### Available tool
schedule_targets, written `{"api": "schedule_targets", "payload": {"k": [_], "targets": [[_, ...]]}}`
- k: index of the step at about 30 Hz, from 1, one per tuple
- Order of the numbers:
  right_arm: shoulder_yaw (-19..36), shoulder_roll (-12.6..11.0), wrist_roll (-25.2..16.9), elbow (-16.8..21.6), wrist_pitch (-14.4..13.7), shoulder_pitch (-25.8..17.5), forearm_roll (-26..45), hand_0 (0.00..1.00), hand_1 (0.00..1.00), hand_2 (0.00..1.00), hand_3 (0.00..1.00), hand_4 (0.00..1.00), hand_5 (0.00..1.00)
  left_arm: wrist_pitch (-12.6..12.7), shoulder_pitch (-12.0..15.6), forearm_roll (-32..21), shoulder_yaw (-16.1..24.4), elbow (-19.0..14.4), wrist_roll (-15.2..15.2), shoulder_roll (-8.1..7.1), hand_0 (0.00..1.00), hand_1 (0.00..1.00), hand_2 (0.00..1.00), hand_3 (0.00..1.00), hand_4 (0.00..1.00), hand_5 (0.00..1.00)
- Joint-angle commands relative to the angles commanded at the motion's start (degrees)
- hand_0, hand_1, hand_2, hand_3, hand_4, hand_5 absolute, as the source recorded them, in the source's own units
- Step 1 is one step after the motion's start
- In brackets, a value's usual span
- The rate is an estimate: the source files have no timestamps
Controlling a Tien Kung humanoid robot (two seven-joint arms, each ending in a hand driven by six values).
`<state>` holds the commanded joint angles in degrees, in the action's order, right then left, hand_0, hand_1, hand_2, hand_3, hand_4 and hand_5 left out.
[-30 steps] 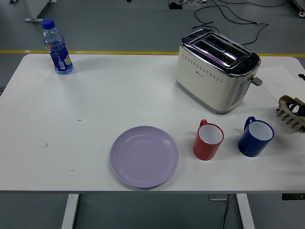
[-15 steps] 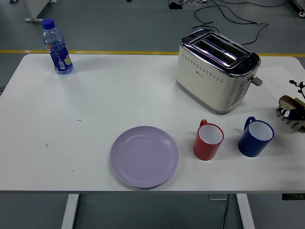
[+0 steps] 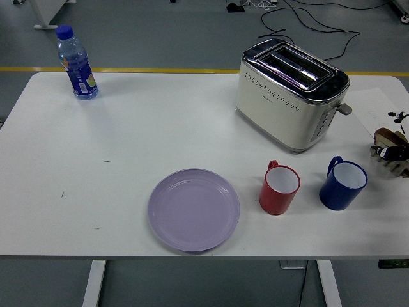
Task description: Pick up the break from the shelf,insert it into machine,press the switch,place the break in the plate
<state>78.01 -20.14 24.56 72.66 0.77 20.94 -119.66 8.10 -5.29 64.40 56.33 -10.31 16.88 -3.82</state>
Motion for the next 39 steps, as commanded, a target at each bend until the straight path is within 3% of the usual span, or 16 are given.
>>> {"api": "schedule_targets", "payload": {"k": [3, 4, 9, 10, 21, 22, 27, 28, 39], "targets": [[-1.04, -0.11, 1.35, -0.42, 0.08, 0.63, -1.23, 0.788, 0.708, 0.725, 0.83, 0.785, 0.128, 0.0, 0.05, 0.07, 0.05, 0.0, 0.02, -0.02, 0.651, 0.566, 0.584, 0.598, 0.295, 0.982], [-1.32, -0.12, 1.68, -0.58, 0.15, 0.76, -1.46, 0.677, 0.637, 0.648, 0.774, 0.774, 0.132, 0.0, 0.08, 0.1, 0.06, 0.0, 0.03, -0.02, 0.651, 0.566, 0.584, 0.599, 0.295, 0.98], [-2.38, 0.04, 3.27, -1.51, 0.15, 1.33, -2.72, 0.677, 0.637, 0.648, 0.774, 0.774, 0.132, -0.01, 0.18, 0.29, 0.15, 0.0, 0.08, -0.01, 0.651, 0.566, 0.584, 0.599, 0.295, 0.98], [-2.73, 0.06, 3.73, -1.71, 0.1, 1.5, -3.22, 0.573, 0.572, 0.582, 0.725, 0.751, 0.125, -0.03, 0.22, 0.38, 0.2, 0.0, 0.1, 0.0, 0.651, 0.566, 0.585, 0.598, 0.296, 0.98], [-4.1, -0.09, 4.87, -1.88, -1.4, 2.29, -5.05, 0.511, 0.52, 0.548, 0.666, 0.717, 0.106, -0.06, 0.21, 0.43, 0.17, 0.0, 0.09, -0.05, 0.651, 0.566, 0.585, 0.598, 0.296, 0.979], [-4.41, -0.12, 5.14, -1.89, -1.48, 2.5, -5.53, 0.432, 0.46, 0.495, 0.6, 0.69, 0.086, -0.04, 0.17, 0.34, 0.12, 0.0, 0.07, -0.06, 0.651, 0.566, 0.585, 0.598, 0.296, 0.978], [-5.03, -0.2, 5.61, -1.95, -0.98, 2.9, -6.67, 0.432, 0.46, 0.495, 0.6, 0.69, 0.086, -0.01, 0.09, 0.08, -0.05, 0.0, 0.01, -0.1, 0.651, 0.566, 0.585, 0.598, 0.296, 0.978], [-5.16, -0.22, 5.7, -1.98, -0.78, 2.96, -6.84, 0.361, 0.417, 0.463, 0.544, 0.636, 0.042, 0.0, 0.07, 0.04, -0.06, 0.0, 0.0, -0.11, 0.65, 0.566, 0.585, 0.6, 0.297, 0.978], [-5.94, -0.4, 6.49, -2.02, -0.16, 3.45, -7.71, 0.317, 0.395, 0.456, 0.531, 0.62, 0.029, 0.04, -0.01, -0.24, -0.18, 0.0, -0.05, -0.17, 0.651, 0.567, 0.585, 0.599, 0.298, 0.977]]}}
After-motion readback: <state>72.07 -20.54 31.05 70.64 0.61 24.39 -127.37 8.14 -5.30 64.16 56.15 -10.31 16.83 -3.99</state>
